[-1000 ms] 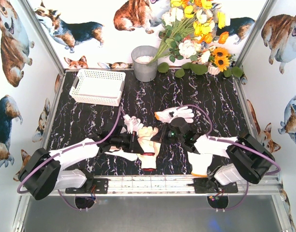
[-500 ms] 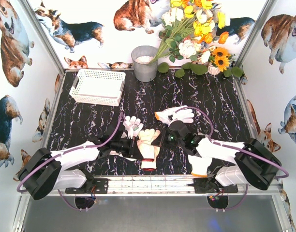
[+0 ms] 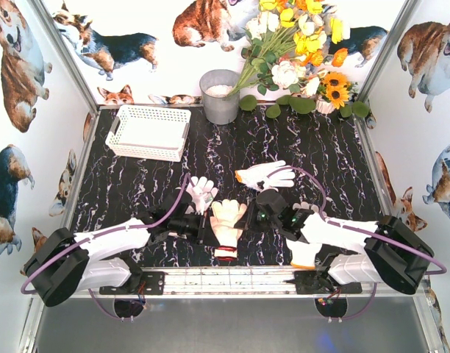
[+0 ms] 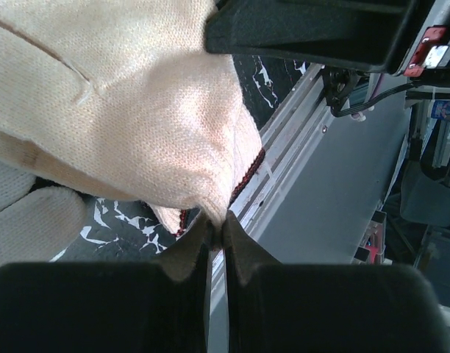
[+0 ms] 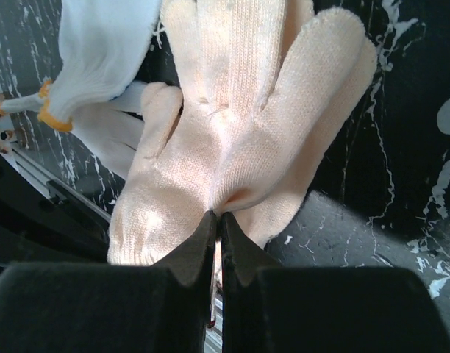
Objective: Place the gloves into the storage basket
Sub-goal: Pair the glove with the glove, then adjust the glove at the center of the board.
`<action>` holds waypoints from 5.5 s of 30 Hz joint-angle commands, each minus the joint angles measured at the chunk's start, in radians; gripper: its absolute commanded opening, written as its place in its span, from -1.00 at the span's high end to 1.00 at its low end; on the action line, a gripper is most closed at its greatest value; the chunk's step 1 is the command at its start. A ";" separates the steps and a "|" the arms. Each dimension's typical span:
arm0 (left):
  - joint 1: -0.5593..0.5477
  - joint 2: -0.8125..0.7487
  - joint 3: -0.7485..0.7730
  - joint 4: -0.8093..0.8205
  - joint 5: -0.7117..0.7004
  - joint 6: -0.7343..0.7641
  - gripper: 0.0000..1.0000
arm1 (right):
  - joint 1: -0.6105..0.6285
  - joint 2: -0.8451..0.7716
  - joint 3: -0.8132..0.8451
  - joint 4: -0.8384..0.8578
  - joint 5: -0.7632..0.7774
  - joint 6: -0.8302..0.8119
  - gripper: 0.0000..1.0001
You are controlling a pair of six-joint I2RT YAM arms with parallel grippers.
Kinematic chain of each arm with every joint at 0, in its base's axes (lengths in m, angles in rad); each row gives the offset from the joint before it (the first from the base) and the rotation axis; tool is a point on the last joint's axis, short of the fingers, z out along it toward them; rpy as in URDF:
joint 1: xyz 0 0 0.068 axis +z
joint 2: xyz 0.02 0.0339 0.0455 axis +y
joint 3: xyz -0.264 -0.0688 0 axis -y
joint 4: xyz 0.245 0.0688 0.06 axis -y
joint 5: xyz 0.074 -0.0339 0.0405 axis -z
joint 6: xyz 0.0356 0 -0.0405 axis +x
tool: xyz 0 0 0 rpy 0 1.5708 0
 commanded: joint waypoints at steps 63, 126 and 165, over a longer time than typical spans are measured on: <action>-0.053 -0.021 -0.175 0.198 -0.076 -0.159 0.53 | 0.122 -0.031 -0.107 0.016 -0.107 0.190 0.81; -0.164 0.122 -0.148 0.307 -0.176 -0.183 0.95 | 0.145 -0.159 -0.140 -0.082 -0.017 0.309 0.95; -0.177 0.047 -0.139 0.219 -0.251 -0.188 0.65 | 0.208 -0.036 -0.104 -0.157 0.021 0.313 0.94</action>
